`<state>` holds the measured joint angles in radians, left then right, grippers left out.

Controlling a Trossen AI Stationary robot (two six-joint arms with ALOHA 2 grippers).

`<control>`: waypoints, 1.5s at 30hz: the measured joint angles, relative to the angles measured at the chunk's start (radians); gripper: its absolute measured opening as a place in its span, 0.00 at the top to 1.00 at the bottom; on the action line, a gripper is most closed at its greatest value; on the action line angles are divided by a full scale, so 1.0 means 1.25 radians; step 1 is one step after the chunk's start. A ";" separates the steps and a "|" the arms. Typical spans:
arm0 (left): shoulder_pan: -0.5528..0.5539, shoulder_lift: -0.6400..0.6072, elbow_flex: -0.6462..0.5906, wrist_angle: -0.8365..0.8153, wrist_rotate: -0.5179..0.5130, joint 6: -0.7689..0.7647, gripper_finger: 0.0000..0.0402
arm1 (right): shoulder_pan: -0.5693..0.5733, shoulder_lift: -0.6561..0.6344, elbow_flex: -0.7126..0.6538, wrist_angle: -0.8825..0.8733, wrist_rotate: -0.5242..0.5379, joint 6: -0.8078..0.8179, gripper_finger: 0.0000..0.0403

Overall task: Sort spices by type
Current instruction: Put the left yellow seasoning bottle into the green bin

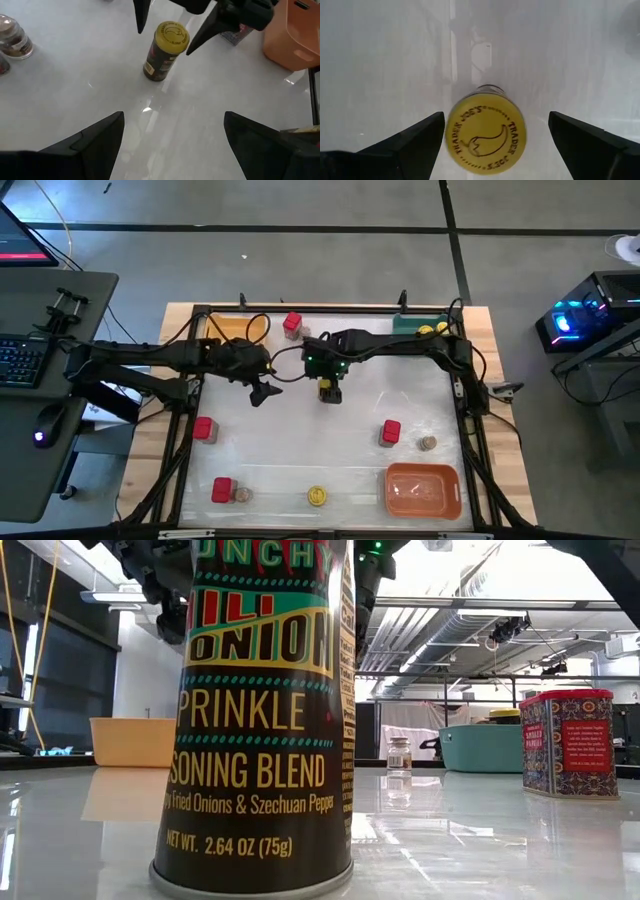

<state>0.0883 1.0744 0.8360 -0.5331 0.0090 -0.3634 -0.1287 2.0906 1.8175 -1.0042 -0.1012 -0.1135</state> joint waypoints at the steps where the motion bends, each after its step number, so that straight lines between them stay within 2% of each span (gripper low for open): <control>1: 0.000 0.000 0.000 0.000 -0.005 0.000 0.18 | 0.000 0.003 0.000 0.000 0.002 0.000 0.12; 13: 0.000 0.000 0.000 0.003 -0.058 0.021 0.18 | 0.001 0.048 0.000 -0.001 0.021 0.064 0.14; 17: 0.000 0.000 0.000 0.006 -0.062 0.029 0.18 | 0.001 0.048 0.000 0.004 0.021 0.070 0.24; 20: 0.001 -0.003 0.000 0.005 -0.050 0.035 0.18 | 0.001 0.048 0.000 0.001 0.021 0.077 0.36; 22: 0.001 -0.018 0.001 0.002 -0.010 0.045 0.18 | 0.001 0.048 0.000 -0.002 0.026 0.076 0.46; 25: 0.000 -0.062 0.023 -0.025 0.026 0.048 0.18 | -0.002 0.036 0.000 -0.014 0.027 0.069 0.49; 30: 0.000 -0.178 0.046 -0.045 -0.036 0.049 0.18 | -0.017 -0.076 0.000 -0.046 0.053 0.089 0.49; 32: 0.000 -0.224 0.046 -0.040 -0.074 0.049 0.18 | -0.023 -0.134 0.001 -0.070 0.098 0.110 0.49; 35: 0.002 -0.266 0.046 -0.038 -0.088 0.058 0.18 | -0.038 -0.209 0.001 -0.115 0.177 0.159 0.49; 39: 0.005 -0.276 0.046 -0.034 -0.085 0.090 0.18 | -0.083 -0.277 0.001 -0.201 0.228 0.244 0.49; 45: 0.005 -0.233 0.045 -0.034 -0.070 0.162 0.18 | -0.181 -0.292 0.001 -0.302 0.273 0.308 0.49</control>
<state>0.0940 0.7829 0.8925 -0.5762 -0.0784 -0.1613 -0.3555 1.7256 1.8187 -1.3812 0.2398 0.2714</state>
